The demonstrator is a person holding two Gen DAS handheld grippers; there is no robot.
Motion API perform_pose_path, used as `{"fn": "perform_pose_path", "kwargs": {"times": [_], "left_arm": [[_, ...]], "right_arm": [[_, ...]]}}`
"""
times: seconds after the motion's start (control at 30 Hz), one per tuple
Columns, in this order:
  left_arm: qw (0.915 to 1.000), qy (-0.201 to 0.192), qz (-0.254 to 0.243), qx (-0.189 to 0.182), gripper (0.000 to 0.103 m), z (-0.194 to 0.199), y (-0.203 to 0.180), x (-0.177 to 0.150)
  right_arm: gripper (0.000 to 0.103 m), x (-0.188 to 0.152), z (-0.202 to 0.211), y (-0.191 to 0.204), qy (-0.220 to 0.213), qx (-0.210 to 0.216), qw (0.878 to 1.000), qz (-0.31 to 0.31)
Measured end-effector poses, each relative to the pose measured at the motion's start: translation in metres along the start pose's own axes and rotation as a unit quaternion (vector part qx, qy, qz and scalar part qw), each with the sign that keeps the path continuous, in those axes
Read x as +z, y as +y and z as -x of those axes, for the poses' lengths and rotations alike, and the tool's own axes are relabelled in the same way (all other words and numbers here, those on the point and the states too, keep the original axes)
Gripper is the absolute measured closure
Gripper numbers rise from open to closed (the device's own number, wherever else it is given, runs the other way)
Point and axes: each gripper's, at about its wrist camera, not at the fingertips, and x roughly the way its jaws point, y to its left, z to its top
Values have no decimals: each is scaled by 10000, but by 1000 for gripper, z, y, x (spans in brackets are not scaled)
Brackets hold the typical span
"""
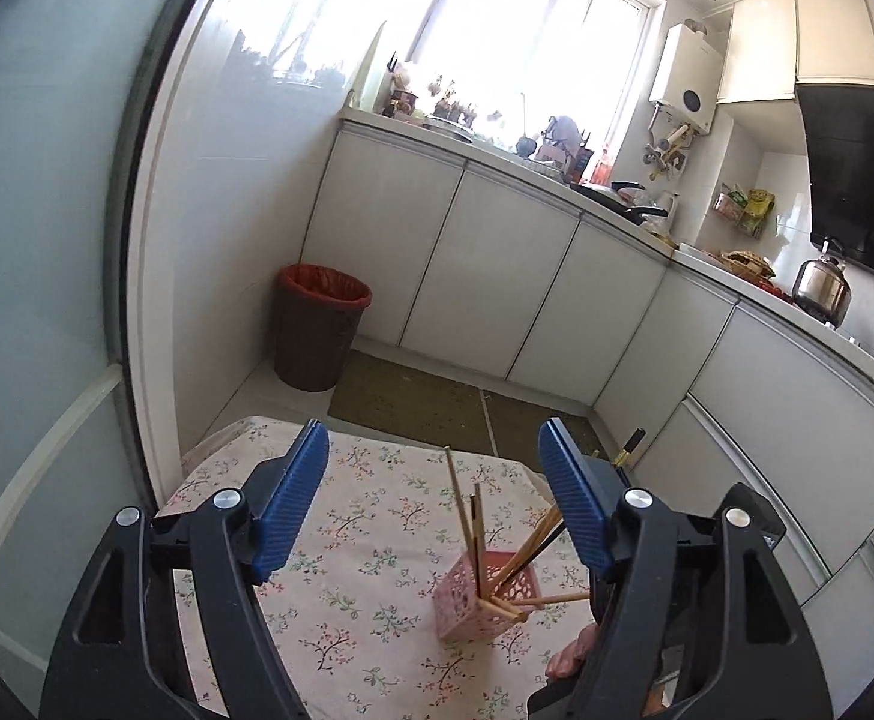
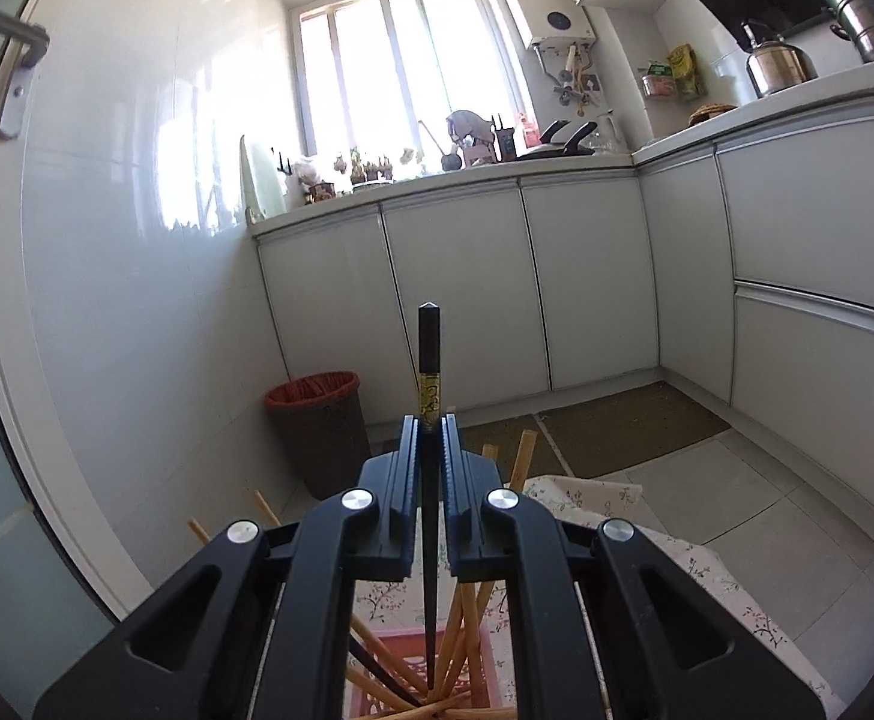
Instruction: Organize utensils
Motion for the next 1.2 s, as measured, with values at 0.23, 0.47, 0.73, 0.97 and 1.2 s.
{"fn": "perform_pose_path", "kwargs": {"times": [0.23, 0.47, 0.73, 0.97, 1.2], "left_arm": [[9993, -338, 109, 102, 9, 24, 0, 6], [9975, -504, -171, 457, 7, 61, -39, 11], [9909, -892, -672, 753, 7, 124, -86, -7], [9920, -935, -598, 606, 7, 153, -96, -2], [9927, -688, -905, 398, 7, 151, -96, -19]], "right_arm": [[38, 44, 62, 4, -589, 138, 9982, 14], [7, 97, 149, -18, -552, -195, 9983, -21], [6, 122, 228, -51, -169, -737, 9968, -250], [6, 130, 252, -69, 207, -327, 9974, -612], [6, 108, 203, -134, 1731, 1143, 9344, -2895]]}}
